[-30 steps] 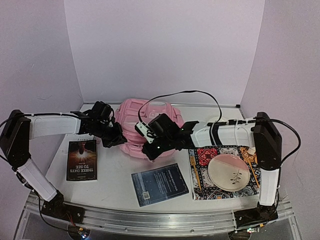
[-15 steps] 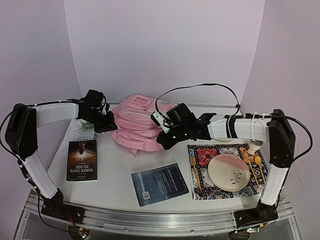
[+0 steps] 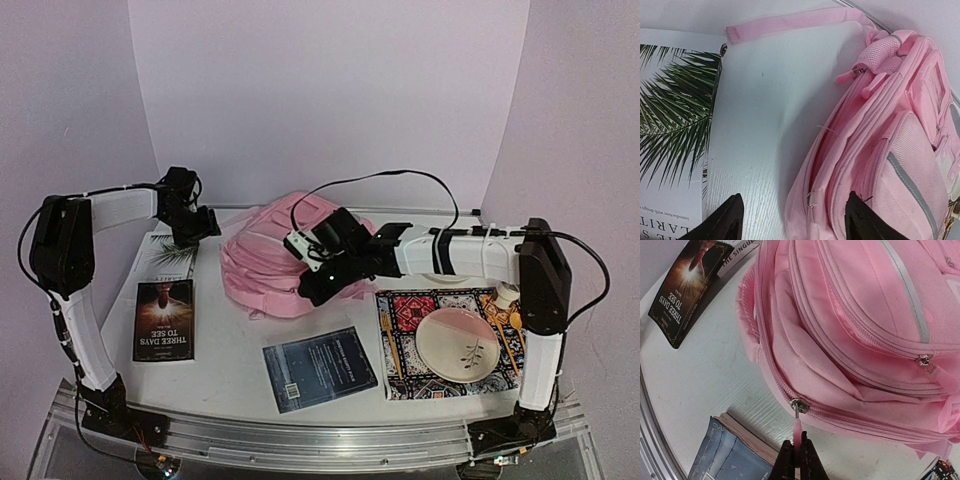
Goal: Pack the student bag
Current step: Unzip the largest pocket of the student bag, then hold the largest pocket of the student bag.
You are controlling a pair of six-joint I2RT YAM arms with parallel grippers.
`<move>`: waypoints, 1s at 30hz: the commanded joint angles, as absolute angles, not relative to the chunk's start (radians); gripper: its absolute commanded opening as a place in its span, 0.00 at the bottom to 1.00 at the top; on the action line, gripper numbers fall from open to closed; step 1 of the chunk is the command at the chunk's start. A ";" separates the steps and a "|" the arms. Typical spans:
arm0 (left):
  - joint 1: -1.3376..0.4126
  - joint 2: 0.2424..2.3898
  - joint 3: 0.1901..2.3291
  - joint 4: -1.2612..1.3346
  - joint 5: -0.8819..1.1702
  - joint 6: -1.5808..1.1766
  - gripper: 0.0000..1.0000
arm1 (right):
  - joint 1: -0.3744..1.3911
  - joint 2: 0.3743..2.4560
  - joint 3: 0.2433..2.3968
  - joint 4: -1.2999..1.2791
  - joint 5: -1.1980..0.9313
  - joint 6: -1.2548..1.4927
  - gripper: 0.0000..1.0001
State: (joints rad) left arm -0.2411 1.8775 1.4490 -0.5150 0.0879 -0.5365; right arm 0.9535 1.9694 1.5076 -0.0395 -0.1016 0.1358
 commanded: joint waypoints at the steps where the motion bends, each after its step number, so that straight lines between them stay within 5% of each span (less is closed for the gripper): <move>1: -0.274 1.752 1.371 -0.503 0.186 -0.660 0.85 | 0.979 1.998 1.603 -0.034 -0.123 0.177 0.00; 8: -0.387 1.597 1.192 -0.494 0.256 -0.848 0.93 | 0.984 2.041 1.653 -0.026 -0.113 0.185 0.00; 21: -0.553 1.577 1.052 -0.369 0.278 -1.020 0.84 | 0.984 2.072 1.697 -0.020 -0.106 0.179 0.00; 30: -0.583 1.642 1.056 -0.334 0.248 -1.008 0.49 | 0.984 2.053 1.679 -0.020 -0.076 0.155 0.00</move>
